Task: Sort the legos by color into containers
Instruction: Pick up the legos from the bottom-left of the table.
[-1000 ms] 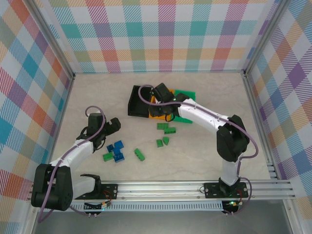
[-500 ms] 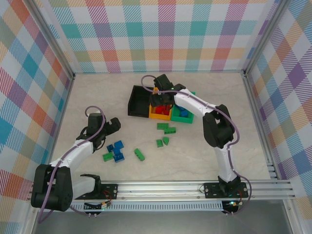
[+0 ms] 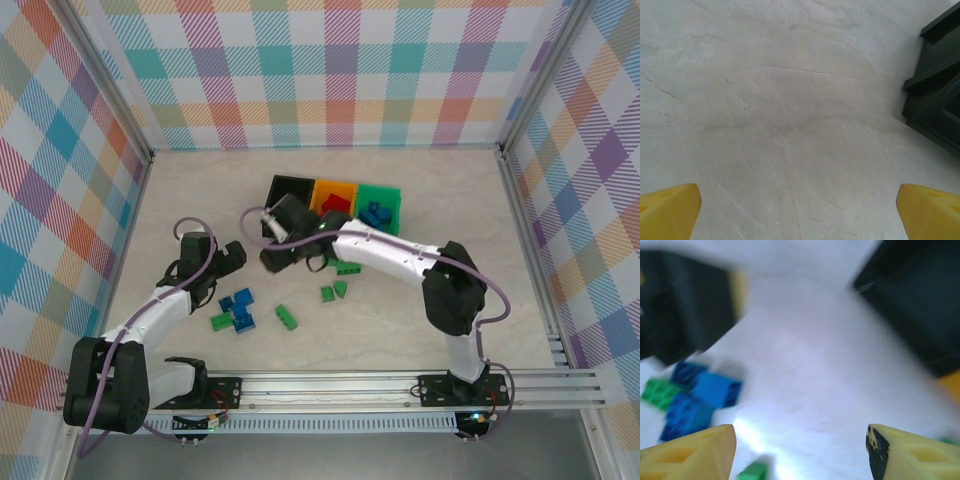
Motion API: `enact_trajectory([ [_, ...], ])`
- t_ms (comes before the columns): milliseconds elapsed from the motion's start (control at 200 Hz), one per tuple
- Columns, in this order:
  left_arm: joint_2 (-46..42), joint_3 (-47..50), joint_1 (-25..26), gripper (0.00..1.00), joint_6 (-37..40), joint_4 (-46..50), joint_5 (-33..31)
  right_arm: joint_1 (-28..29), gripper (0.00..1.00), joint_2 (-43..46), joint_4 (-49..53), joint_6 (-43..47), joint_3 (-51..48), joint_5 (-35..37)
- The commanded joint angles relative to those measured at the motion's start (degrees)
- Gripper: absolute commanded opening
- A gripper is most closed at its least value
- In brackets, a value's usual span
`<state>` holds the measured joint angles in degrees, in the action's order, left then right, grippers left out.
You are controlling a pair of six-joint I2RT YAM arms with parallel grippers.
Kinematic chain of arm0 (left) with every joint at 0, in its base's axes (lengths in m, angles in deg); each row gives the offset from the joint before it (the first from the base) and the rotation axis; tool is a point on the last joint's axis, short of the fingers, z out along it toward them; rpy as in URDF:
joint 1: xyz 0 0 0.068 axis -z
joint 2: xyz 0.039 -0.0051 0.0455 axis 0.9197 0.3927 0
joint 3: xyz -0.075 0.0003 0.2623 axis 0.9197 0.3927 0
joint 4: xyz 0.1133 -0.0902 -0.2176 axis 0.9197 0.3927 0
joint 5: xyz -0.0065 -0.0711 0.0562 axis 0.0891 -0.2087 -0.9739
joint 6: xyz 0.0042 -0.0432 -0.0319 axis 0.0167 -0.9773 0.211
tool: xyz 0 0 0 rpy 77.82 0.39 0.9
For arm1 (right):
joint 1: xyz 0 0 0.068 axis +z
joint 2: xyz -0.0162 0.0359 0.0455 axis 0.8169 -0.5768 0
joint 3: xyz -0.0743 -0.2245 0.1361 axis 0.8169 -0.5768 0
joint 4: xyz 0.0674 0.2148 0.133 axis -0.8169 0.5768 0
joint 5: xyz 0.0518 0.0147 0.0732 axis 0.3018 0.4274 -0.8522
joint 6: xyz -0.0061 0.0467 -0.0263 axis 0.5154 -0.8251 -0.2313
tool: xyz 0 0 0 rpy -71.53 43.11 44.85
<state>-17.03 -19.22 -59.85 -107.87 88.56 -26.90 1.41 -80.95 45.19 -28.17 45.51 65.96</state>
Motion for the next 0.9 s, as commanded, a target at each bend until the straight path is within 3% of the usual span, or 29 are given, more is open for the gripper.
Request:
enact_trajectory([
  [0,1.1,-2.5,-0.5,1.0,-1.9,2.5,-2.6,1.8,0.7,-2.5,-3.3,-3.3,-1.2,-6.1],
  [205,4.5,-2.7,-3.9,1.0,-6.8,3.4,-3.2,6.1,0.72,-7.7,-5.3,-5.6,1.6,-7.6],
  [475,5.7,-3.2,-8.7,1.0,-13.4,7.6,-5.7,7.3,0.75,-16.6,-1.9,-10.2,9.3,-5.3],
  [895,-2.3,1.1,-13.3,1.0,-16.7,8.1,-6.5,9.1,0.74,-27.4,5.2,-12.0,21.2,-0.6],
])
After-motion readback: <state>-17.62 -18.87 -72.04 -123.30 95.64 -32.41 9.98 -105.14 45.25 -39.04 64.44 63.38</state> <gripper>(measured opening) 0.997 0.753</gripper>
